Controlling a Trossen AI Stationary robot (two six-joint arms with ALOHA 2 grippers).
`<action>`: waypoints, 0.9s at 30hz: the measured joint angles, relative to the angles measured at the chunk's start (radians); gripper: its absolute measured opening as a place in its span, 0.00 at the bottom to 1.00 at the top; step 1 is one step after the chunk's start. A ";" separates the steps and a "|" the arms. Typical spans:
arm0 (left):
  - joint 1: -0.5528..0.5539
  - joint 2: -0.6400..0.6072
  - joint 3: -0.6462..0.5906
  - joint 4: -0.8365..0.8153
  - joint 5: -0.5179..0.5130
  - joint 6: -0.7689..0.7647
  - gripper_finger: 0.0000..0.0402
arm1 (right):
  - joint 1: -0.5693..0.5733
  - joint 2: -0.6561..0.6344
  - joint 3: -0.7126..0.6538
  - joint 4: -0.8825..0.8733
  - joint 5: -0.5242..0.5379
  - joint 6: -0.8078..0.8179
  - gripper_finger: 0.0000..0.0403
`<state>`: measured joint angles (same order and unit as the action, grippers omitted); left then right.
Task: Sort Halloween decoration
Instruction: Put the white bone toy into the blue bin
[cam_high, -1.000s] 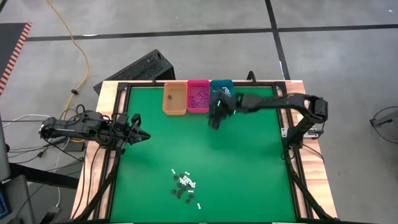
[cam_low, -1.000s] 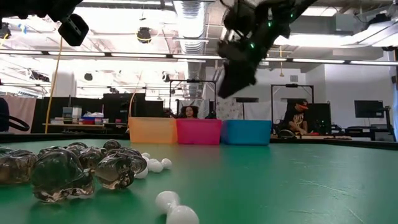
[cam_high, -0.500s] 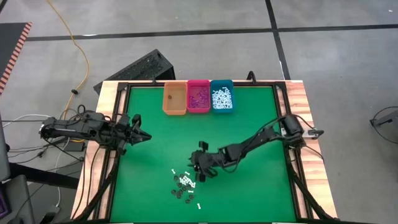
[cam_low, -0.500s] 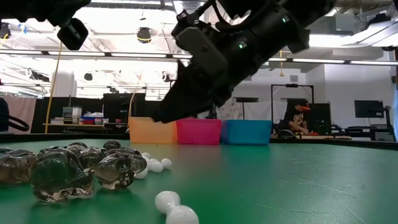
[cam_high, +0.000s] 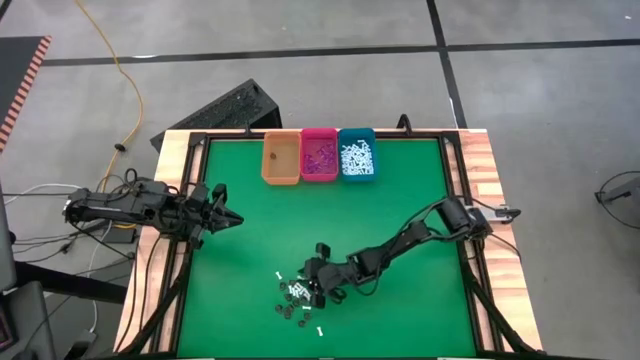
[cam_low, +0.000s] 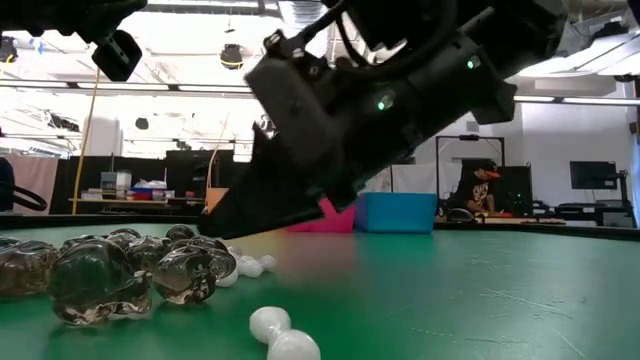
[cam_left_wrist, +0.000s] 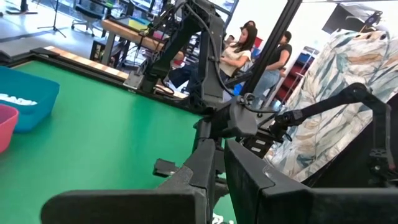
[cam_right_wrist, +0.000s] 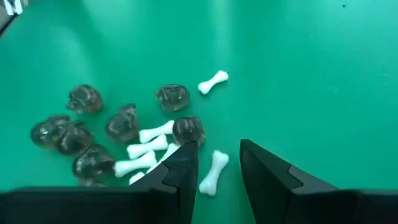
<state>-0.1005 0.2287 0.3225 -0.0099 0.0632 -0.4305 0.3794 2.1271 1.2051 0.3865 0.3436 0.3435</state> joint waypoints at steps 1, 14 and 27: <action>0.000 0.000 0.000 0.000 0.000 0.000 0.06 | 0.000 0.008 0.008 -0.005 0.000 0.001 0.37; 0.000 0.000 0.000 -0.001 0.002 -0.018 0.06 | 0.011 0.032 0.036 -0.139 0.091 0.068 0.31; 0.000 0.000 0.000 0.000 0.001 -0.022 0.06 | 0.010 0.029 0.032 -0.162 0.112 0.071 0.05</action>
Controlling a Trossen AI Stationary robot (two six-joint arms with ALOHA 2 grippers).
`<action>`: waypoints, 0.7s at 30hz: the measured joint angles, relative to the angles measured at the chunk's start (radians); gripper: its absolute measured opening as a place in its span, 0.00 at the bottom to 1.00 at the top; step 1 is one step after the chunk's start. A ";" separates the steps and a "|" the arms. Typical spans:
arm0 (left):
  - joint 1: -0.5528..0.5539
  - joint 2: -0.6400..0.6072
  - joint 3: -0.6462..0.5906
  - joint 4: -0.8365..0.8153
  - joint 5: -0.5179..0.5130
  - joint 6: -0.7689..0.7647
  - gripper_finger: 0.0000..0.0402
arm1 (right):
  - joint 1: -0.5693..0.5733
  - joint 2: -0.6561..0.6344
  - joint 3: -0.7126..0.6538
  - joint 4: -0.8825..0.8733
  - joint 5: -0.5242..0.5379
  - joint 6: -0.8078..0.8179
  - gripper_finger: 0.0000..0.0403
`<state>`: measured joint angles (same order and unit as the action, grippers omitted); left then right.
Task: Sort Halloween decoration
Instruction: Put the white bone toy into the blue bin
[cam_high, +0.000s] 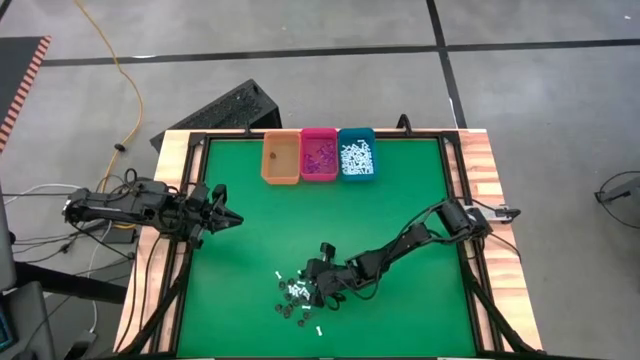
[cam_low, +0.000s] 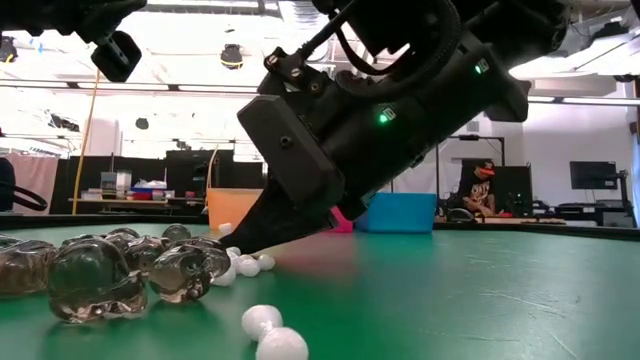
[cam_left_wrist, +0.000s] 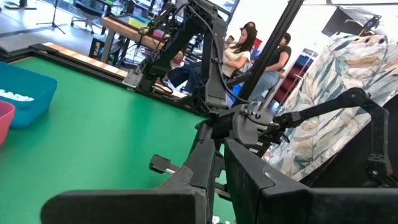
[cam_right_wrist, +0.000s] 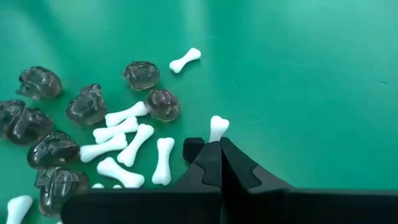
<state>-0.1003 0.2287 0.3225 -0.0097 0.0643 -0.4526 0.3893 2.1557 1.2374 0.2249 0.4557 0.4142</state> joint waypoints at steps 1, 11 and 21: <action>0.000 0.000 0.000 0.000 0.000 0.000 0.06 | 0.000 -0.003 0.001 -0.002 0.005 0.000 0.05; 0.000 0.000 0.000 0.000 0.000 0.000 0.06 | -0.034 -0.094 -0.005 -0.070 0.072 -0.027 0.05; 0.000 0.000 0.000 0.000 0.000 0.000 0.06 | -0.196 -0.374 -0.003 -0.459 0.216 -0.104 0.05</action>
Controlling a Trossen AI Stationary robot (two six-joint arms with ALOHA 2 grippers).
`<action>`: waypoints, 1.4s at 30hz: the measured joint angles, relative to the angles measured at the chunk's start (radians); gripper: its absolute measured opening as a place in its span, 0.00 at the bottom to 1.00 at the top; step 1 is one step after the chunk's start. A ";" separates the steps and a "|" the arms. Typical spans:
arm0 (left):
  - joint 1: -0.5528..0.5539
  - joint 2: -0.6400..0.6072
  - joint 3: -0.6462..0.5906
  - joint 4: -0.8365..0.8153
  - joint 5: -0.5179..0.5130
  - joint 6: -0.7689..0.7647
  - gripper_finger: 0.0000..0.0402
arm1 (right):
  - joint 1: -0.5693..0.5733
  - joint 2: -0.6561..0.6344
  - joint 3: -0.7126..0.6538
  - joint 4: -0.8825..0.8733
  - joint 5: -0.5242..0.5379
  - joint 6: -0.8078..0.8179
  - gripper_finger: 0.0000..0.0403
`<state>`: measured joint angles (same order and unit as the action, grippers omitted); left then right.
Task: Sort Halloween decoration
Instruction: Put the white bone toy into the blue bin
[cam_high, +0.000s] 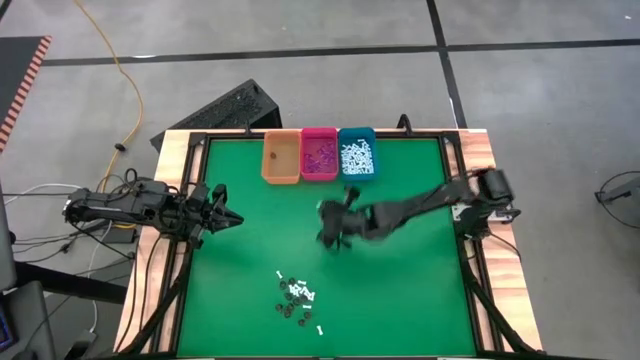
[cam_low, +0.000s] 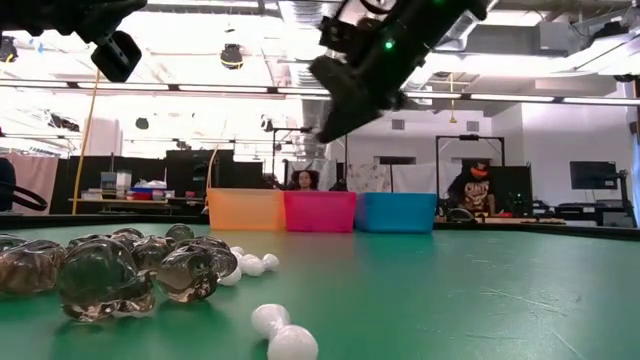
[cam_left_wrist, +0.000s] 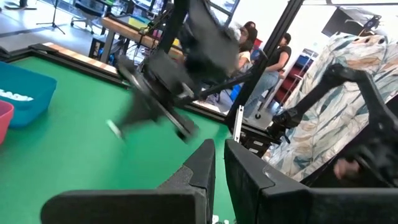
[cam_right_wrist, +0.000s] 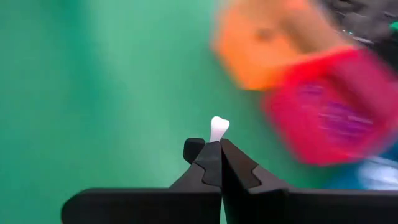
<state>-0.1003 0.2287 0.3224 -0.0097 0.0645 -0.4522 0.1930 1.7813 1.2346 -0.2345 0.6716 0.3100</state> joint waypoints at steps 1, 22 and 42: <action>0.000 0.000 0.000 0.000 0.001 0.000 0.06 | -0.031 -0.034 -0.001 -0.047 0.009 -0.001 0.05; 0.000 0.000 0.000 0.000 0.007 -0.018 0.06 | -0.688 -0.178 -0.102 -0.175 -0.457 -0.023 0.24; 0.000 0.000 0.000 -0.001 0.004 -0.001 0.06 | -0.142 -0.009 -0.100 0.168 -0.466 0.062 0.46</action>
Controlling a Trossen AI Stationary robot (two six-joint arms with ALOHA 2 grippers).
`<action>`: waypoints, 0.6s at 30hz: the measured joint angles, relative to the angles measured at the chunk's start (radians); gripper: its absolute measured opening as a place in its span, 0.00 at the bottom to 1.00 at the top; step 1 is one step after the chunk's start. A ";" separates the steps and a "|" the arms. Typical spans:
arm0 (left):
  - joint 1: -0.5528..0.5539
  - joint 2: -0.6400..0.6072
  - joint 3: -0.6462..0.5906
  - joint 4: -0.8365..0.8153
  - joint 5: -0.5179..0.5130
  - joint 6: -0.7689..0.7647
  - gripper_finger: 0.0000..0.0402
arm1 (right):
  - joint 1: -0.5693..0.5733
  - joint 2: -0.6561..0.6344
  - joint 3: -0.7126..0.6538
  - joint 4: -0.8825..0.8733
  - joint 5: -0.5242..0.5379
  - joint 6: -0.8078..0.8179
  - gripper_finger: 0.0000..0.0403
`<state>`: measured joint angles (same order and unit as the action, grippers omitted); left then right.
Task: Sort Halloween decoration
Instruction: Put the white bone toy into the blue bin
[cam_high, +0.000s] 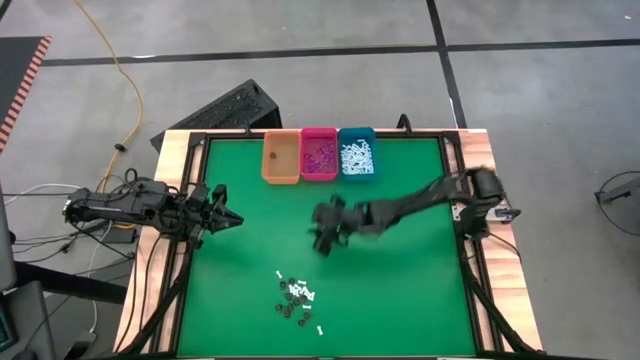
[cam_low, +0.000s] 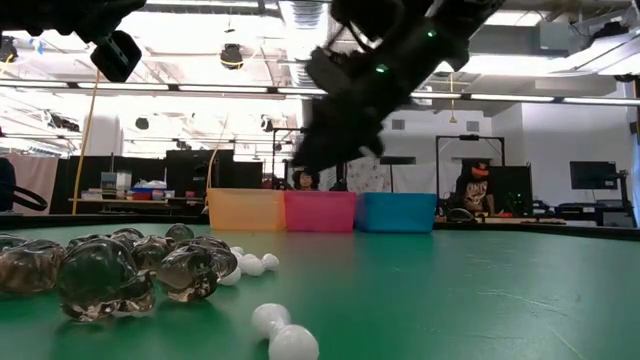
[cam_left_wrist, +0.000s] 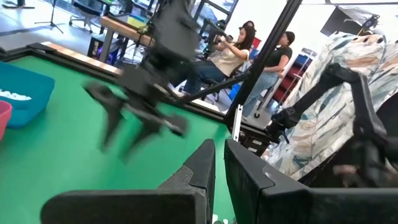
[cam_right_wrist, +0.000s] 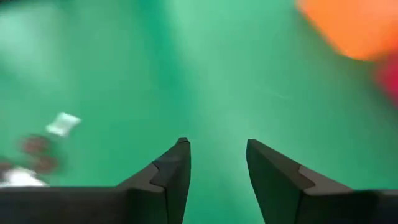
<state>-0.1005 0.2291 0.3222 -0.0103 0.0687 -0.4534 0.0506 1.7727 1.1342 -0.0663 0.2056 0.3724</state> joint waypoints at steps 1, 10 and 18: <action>0.000 0.000 0.000 -0.001 0.000 0.000 0.06 | 0.040 0.038 0.008 0.066 0.021 0.018 0.45; 0.000 0.000 0.000 -0.010 -0.002 -0.002 0.06 | 0.198 0.362 0.290 0.155 0.140 0.038 0.42; 0.000 0.000 0.000 -0.029 -0.002 -0.021 0.06 | 0.224 0.472 0.529 -0.014 0.110 0.022 0.42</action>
<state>-0.1005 0.2291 0.3222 -0.0397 0.0671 -0.4743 0.2743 2.2443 1.6636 -0.0798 0.3155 0.3944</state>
